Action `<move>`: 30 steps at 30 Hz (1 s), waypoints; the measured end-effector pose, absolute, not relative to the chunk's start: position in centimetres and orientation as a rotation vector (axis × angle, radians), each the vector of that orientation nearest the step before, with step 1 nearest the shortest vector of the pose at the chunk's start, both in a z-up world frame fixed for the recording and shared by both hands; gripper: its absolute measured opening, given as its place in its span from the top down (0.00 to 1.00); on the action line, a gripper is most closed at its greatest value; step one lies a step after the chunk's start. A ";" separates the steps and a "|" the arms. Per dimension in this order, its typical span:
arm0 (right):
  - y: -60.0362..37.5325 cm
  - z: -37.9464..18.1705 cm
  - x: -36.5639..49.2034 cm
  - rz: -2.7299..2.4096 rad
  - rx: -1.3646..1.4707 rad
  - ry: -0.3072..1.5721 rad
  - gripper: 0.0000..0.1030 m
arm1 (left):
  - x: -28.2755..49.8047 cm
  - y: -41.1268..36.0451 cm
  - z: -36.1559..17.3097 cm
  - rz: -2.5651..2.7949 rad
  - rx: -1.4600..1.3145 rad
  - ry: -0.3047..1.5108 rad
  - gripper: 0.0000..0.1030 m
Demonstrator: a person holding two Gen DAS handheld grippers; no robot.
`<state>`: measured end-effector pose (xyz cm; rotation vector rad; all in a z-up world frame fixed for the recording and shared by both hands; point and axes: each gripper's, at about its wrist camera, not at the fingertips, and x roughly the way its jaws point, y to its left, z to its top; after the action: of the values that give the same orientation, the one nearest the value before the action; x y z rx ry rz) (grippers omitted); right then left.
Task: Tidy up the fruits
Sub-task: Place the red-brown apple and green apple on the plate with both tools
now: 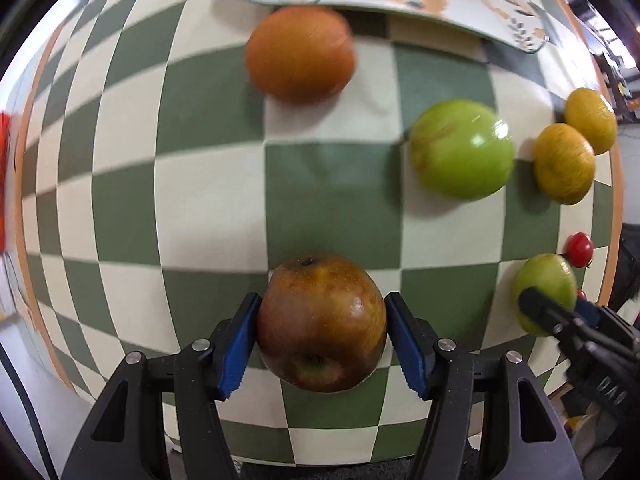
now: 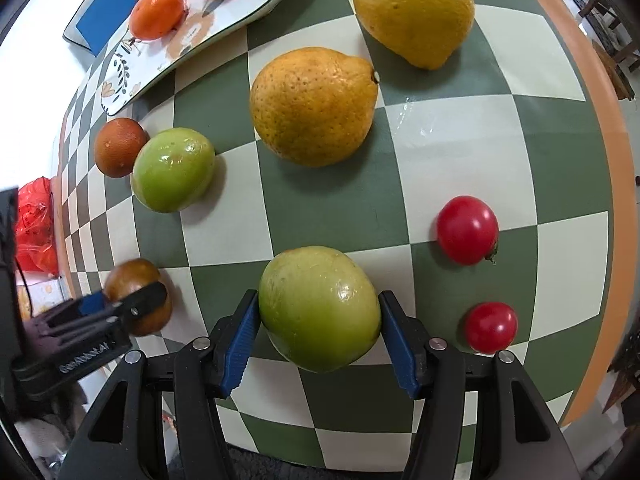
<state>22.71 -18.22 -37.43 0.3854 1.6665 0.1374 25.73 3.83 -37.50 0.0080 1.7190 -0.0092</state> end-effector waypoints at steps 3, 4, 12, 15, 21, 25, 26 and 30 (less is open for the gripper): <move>-18.1 -37.7 23.3 0.153 0.380 1.682 0.40 | 25.1 4.0 -37.6 -0.001 -0.009 1.709 0.42; -17.9 -37.8 23.4 0.164 0.365 1.693 0.40 | 24.9 3.8 -37.5 0.000 -0.002 1.707 0.42; -16.7 -36.8 23.9 0.188 0.335 1.680 0.41 | 25.2 3.2 -35.5 -0.022 -0.026 1.686 0.42; -17.0 -33.6 25.5 0.227 0.401 1.612 0.41 | 26.4 3.5 -31.7 -0.057 -0.091 1.628 0.42; -16.3 -28.6 32.4 0.261 0.421 1.479 0.41 | 33.5 6.1 -24.8 -0.082 -0.153 1.490 0.42; -13.8 -29.1 39.2 0.215 0.353 1.442 0.41 | 42.1 7.7 -24.8 -0.023 -0.116 1.470 0.42; -13.3 -29.5 40.6 0.207 0.342 1.449 0.41 | 43.9 8.1 -25.6 -0.010 -0.099 1.481 0.42; -11.6 -32.2 44.4 0.178 0.264 1.489 0.41 | 49.3 9.0 -29.8 0.029 -0.052 1.571 0.42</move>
<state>44.42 -11.57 -32.24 0.2637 1.4893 0.1777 49.34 9.03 -29.80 -0.0525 1.5707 0.0295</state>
